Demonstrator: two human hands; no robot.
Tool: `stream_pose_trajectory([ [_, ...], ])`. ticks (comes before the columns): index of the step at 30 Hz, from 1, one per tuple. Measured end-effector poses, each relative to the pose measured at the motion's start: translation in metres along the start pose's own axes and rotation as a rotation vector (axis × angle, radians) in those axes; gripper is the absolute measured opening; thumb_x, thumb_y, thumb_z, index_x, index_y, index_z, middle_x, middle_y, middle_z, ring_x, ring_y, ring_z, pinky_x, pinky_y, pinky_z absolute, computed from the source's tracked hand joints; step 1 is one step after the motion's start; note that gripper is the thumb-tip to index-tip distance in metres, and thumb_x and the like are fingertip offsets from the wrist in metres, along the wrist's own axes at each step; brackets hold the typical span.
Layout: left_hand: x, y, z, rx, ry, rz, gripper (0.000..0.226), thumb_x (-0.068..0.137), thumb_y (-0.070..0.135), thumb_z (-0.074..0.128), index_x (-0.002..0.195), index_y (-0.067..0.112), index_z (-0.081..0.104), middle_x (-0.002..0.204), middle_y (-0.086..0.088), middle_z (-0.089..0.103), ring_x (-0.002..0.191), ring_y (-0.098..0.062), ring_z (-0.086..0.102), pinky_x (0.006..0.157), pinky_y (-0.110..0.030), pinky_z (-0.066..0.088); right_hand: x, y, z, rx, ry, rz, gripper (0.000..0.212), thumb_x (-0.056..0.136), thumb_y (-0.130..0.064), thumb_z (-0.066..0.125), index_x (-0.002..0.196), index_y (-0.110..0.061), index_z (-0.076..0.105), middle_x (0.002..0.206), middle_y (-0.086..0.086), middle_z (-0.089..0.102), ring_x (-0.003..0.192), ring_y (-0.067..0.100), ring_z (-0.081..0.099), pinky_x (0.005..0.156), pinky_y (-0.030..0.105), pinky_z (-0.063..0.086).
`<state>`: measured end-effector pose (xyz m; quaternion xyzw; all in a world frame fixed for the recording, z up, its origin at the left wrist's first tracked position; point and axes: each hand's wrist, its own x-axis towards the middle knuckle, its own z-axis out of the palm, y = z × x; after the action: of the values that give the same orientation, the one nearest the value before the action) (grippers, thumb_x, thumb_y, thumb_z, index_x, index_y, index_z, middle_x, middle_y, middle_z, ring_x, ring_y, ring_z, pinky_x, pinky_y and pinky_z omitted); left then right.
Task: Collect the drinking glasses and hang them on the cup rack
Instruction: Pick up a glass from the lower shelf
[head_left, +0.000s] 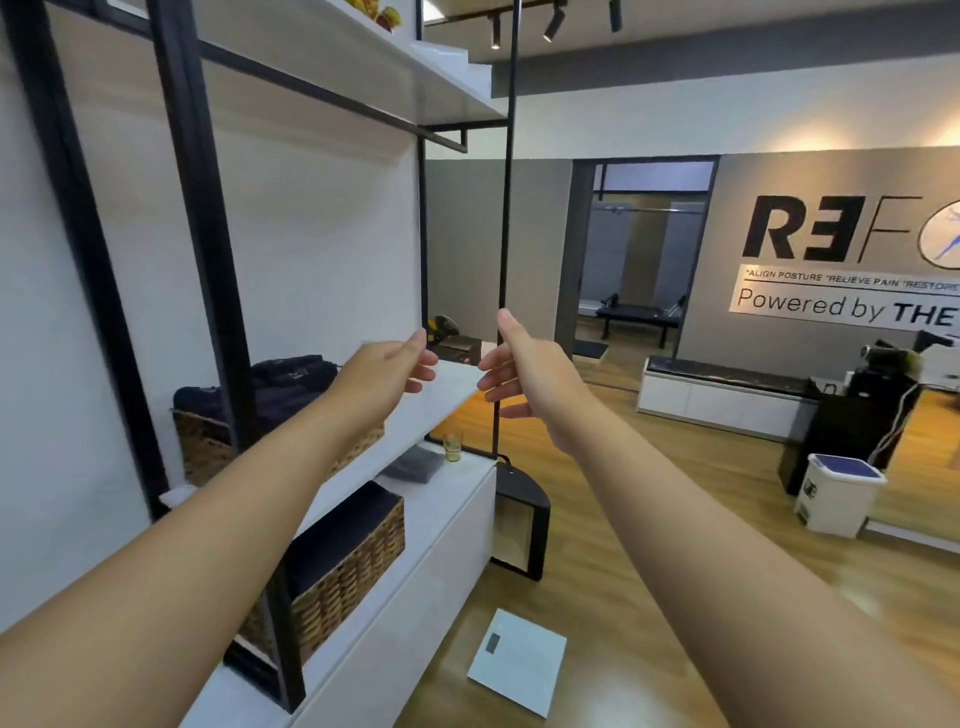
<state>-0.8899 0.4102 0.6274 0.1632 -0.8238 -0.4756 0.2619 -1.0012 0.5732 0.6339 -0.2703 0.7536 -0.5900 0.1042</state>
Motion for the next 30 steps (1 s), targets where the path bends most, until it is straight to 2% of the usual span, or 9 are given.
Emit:
stream_pose_trajectory([
  [6, 0.062, -0.017, 0.073, 0.071, 0.004, 0.006, 0.048, 0.105, 0.055, 0.036, 0.115, 0.023, 0.07, 0.108, 0.009, 0.072, 0.105, -0.012, 0.065, 0.094, -0.038, 0.049, 0.062, 0.057, -0.055, -0.107, 0.031, 0.001, 0.067, 0.103, -0.068, 0.034, 0.101, -0.014, 0.073, 0.098, 0.005, 0.076, 0.095, 0.023, 0.071, 0.086, 0.043, 0.061],
  [8, 0.085, -0.029, 0.089, 0.152, 0.013, 0.025, 0.044, 0.105, 0.054, 0.038, 0.11, 0.024, 0.07, 0.107, 0.006, 0.071, 0.105, -0.014, 0.064, 0.092, -0.042, 0.051, 0.088, 0.078, -0.069, -0.173, 0.047, -0.044, 0.064, 0.102, -0.069, 0.035, 0.1, -0.019, 0.073, 0.097, 0.001, 0.075, 0.097, 0.019, 0.069, 0.089, 0.043, 0.058],
  [10, 0.11, -0.042, 0.101, 0.257, 0.017, 0.061, 0.039, 0.104, 0.053, 0.04, 0.105, 0.025, 0.067, 0.109, -0.001, 0.071, 0.105, -0.022, 0.064, 0.091, -0.045, 0.05, 0.115, 0.098, -0.081, -0.231, 0.059, -0.084, 0.062, 0.101, -0.07, 0.036, 0.108, -0.02, 0.073, 0.103, -0.001, 0.074, 0.101, 0.016, 0.065, 0.089, 0.039, 0.053],
  [13, 0.159, -0.062, 0.117, 0.352, 0.018, 0.097, 0.038, 0.103, 0.05, 0.045, 0.124, 0.027, 0.066, 0.12, 0.009, 0.067, 0.112, -0.013, 0.059, 0.09, -0.034, 0.045, 0.165, 0.127, -0.096, -0.323, 0.069, -0.118, 0.067, 0.097, -0.075, 0.038, 0.123, -0.022, 0.069, 0.118, -0.002, 0.07, 0.112, 0.018, 0.062, 0.09, 0.037, 0.05],
  [17, 0.231, -0.093, 0.148, 0.395, -0.011, 0.148, 0.042, 0.103, 0.048, 0.049, 0.136, 0.026, 0.061, 0.13, 0.009, 0.063, 0.12, -0.013, 0.056, 0.094, -0.029, 0.039, 0.228, 0.162, -0.104, -0.362, 0.071, -0.125, 0.065, 0.094, -0.074, 0.044, 0.14, -0.031, 0.059, 0.14, -0.006, 0.062, 0.128, 0.014, 0.056, 0.105, 0.044, 0.05],
  [20, 0.291, -0.123, 0.177, 0.397, -0.058, 0.211, 0.049, 0.099, 0.052, 0.052, 0.142, 0.029, 0.056, 0.146, 0.006, 0.056, 0.134, -0.016, 0.05, 0.105, -0.033, 0.039, 0.278, 0.186, -0.108, -0.39, 0.072, -0.139, 0.062, 0.098, -0.067, 0.049, 0.149, -0.031, 0.052, 0.153, -0.007, 0.054, 0.14, 0.012, 0.047, 0.114, 0.041, 0.042],
  [23, 0.348, -0.153, 0.211, 0.414, -0.117, 0.235, 0.054, 0.099, 0.051, 0.055, 0.148, 0.032, 0.049, 0.159, 0.005, 0.042, 0.146, -0.018, 0.038, 0.115, -0.042, 0.033, 0.325, 0.21, -0.111, -0.383, 0.056, -0.127, 0.063, 0.1, -0.061, 0.053, 0.156, -0.032, 0.046, 0.161, -0.008, 0.046, 0.148, 0.011, 0.038, 0.116, 0.035, 0.032],
  [28, 0.423, -0.209, 0.262, 0.351, -0.198, 0.213, 0.057, 0.097, 0.051, 0.058, 0.149, 0.032, 0.045, 0.154, 0.006, 0.048, 0.14, -0.016, 0.045, 0.108, -0.036, 0.042, 0.396, 0.261, -0.118, -0.383, 0.031, -0.081, 0.068, 0.099, -0.063, 0.053, 0.159, -0.036, 0.038, 0.164, -0.009, 0.041, 0.152, 0.012, 0.033, 0.123, 0.046, 0.032],
  [30, 0.449, -0.234, 0.281, 0.34, -0.224, 0.174, 0.06, 0.096, 0.052, 0.06, 0.151, 0.034, 0.042, 0.154, 0.007, 0.047, 0.14, -0.015, 0.045, 0.109, -0.036, 0.041, 0.425, 0.283, -0.122, -0.39, 0.0, -0.062, 0.07, 0.098, -0.065, 0.052, 0.16, -0.037, 0.036, 0.165, -0.01, 0.04, 0.152, 0.012, 0.032, 0.123, 0.047, 0.032],
])
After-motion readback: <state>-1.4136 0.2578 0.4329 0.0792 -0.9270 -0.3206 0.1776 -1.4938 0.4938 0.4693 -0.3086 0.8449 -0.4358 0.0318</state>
